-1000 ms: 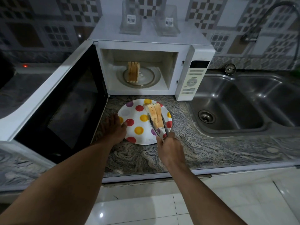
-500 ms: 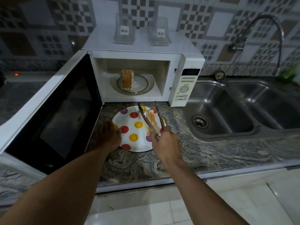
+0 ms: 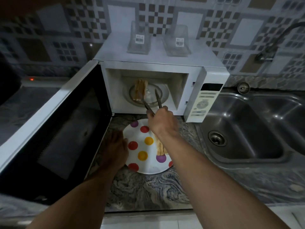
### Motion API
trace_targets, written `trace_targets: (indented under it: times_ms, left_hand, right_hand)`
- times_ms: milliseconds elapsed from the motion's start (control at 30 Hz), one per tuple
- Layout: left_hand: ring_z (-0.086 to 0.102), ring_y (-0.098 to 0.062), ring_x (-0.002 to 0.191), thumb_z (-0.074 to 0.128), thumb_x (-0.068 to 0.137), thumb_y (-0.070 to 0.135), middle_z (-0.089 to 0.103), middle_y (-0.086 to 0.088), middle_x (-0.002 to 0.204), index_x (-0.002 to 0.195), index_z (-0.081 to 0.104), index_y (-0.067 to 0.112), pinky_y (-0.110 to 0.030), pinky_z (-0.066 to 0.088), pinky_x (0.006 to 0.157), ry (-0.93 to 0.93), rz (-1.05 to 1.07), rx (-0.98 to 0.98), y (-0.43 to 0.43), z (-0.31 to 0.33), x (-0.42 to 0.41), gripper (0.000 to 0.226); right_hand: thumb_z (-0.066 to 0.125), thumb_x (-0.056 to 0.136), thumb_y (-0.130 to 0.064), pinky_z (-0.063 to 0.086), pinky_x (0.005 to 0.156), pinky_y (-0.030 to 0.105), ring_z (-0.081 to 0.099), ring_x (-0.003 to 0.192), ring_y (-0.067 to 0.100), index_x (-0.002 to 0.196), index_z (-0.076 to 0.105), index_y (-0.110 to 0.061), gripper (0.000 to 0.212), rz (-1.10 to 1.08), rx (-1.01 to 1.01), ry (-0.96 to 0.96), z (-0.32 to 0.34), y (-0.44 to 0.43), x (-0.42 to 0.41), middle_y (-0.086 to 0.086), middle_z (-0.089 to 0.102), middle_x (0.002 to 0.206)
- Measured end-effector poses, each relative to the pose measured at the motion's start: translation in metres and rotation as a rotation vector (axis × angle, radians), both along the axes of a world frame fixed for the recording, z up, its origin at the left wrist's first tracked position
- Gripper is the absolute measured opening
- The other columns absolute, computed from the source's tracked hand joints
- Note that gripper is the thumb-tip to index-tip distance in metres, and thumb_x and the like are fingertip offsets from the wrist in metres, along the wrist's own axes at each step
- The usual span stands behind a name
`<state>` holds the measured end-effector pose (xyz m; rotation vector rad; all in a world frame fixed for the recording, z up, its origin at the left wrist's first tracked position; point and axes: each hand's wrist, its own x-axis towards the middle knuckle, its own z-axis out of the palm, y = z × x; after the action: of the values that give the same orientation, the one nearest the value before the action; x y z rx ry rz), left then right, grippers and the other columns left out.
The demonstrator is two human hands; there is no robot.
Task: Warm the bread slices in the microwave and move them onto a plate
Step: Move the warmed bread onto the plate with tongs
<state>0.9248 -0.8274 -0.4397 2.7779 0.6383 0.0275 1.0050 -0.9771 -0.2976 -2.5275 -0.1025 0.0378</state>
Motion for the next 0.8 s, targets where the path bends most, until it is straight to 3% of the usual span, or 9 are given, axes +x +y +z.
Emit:
trace_targets:
  times_ms: [200,433,533,667,800]
  left_hand:
    - [0.048,-0.040,0.131,0.020,0.095,0.036,0.053,-0.024,0.140,0.139,0.050,-0.001,-0.051,0.034,0.113,-0.085,-0.038,0.041,0.007,-0.009,0.003,0.064]
    - [0.053,-0.039,0.127,0.015,0.094,0.037,0.056,-0.023,0.137,0.138,0.052,0.001,-0.048,0.038,0.109,-0.109,-0.012,0.043,0.001,-0.007,0.001,0.068]
    - [0.044,-0.035,0.136,0.007,0.093,0.041,0.048,-0.019,0.146,0.145,0.045,0.004,-0.044,0.028,0.116,-0.100,0.001,0.029,-0.001,-0.006,0.001,0.074]
    - [0.045,-0.034,0.136,0.010,0.093,0.039,0.049,-0.019,0.145,0.143,0.046,0.003,-0.043,0.029,0.115,-0.126,0.006,0.026,0.000,-0.008,0.000,0.072]
    - [0.048,-0.035,0.134,0.013,0.094,0.037,0.051,-0.020,0.143,0.142,0.048,0.002,-0.045,0.030,0.114,-0.121,0.013,0.026,-0.002,-0.004,0.000,0.069]
  right_hand:
    - [0.057,0.094,-0.042,0.044,0.072,0.033,0.065,0.103,0.036,0.112,0.061,-0.011,0.036,-0.021,0.115,0.094,-0.009,0.029,0.038,0.014,0.068,0.112]
    - [0.058,0.096,-0.042,0.050,0.082,0.036,0.064,0.109,0.031,0.122,0.057,-0.008,0.044,-0.068,0.056,0.159,-0.025,0.059,0.073,0.011,0.067,0.118]
    - [0.058,0.095,-0.043,0.049,0.077,0.034,0.066,0.105,0.029,0.121,0.060,-0.007,0.045,-0.050,0.053,0.154,-0.032,0.065,0.080,0.010,0.068,0.115]
    - [0.056,0.097,-0.033,0.040,0.074,0.030,0.064,0.107,0.029,0.120,0.062,-0.009,0.034,-0.051,0.106,0.154,-0.031,0.065,0.086,0.009,0.067,0.116]
    - [0.057,0.096,-0.036,0.041,0.075,0.029,0.064,0.108,0.029,0.120,0.062,-0.007,0.038,-0.005,0.086,0.143,-0.030,0.069,0.089,0.011,0.067,0.117]
